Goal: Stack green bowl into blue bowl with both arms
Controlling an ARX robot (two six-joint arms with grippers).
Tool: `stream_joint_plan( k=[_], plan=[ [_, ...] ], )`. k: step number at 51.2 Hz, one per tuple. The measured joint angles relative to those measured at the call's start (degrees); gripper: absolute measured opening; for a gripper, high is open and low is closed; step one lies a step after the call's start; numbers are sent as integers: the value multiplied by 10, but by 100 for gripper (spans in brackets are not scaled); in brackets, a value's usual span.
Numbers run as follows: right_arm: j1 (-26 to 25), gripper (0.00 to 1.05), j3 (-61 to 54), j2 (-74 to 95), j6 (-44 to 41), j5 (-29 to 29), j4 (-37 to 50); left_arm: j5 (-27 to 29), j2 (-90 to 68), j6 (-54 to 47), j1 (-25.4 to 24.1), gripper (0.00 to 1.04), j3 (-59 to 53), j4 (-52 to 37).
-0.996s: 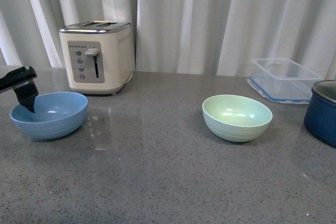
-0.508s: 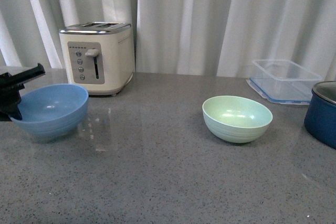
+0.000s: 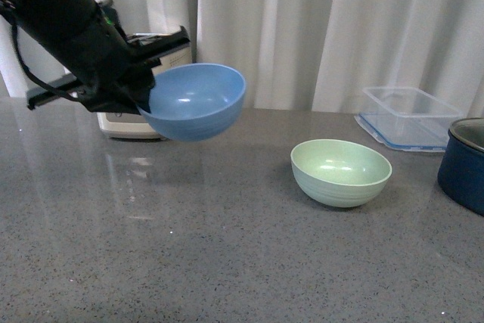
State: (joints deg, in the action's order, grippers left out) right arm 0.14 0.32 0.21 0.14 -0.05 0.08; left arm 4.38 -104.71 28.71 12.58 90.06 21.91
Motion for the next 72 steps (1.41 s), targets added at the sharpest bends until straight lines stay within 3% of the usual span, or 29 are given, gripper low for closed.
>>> stream_joint_plan(
  k=[18,54,67,72],
  plan=[
    [0,95,0,0,0,0,0,10,-93,7,43,4,59,23],
    [0,95,0,0,0,0,0,16,-148,13,45,4,86,35],
    [0,95,0,0,0,0,0,4,-133,0,45,44,71,5],
    [0,95,0,0,0,0,0,-4,-65,-42,44,66,-8,-113]
  ],
)
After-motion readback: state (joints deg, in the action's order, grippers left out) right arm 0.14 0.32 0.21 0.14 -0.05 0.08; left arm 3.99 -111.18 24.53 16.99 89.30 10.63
